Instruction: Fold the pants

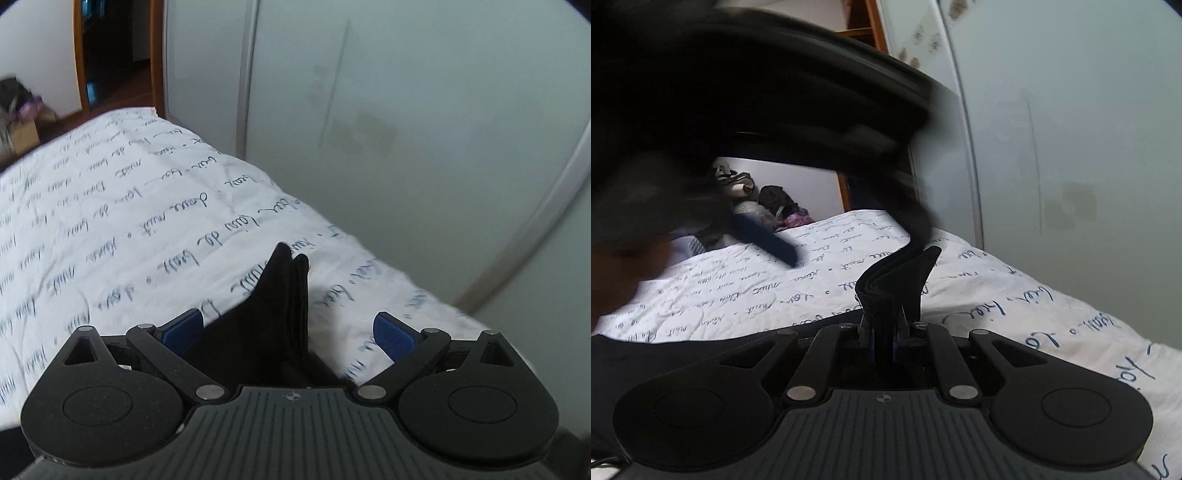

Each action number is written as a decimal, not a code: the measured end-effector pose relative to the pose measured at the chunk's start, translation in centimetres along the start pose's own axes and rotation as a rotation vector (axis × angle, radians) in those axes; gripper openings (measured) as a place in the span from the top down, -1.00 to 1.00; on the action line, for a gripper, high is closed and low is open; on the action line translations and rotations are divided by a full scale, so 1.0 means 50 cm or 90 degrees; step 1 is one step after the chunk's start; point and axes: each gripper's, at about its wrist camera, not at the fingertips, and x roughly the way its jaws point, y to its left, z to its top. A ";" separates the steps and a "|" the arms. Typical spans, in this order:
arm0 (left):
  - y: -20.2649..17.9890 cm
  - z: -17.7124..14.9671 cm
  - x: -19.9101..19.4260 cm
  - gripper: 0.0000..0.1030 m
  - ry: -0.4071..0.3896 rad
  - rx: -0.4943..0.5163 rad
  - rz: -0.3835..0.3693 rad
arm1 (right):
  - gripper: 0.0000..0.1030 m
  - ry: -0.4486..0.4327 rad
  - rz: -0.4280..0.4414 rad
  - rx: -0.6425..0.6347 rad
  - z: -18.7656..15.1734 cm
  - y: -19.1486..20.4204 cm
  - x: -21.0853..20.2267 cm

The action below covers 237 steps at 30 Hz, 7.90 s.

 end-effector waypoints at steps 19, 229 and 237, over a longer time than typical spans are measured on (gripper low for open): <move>0.184 -0.098 -0.071 0.81 0.005 -0.159 0.024 | 0.85 0.024 0.100 -0.134 -0.005 0.106 -0.035; 0.642 -0.956 -0.626 -0.78 -0.508 -0.620 0.383 | 0.78 0.652 0.706 0.189 -0.047 0.735 0.160; 0.651 -0.959 -0.618 -0.79 -0.481 -0.633 0.367 | 0.78 0.568 0.719 0.259 0.086 0.463 0.188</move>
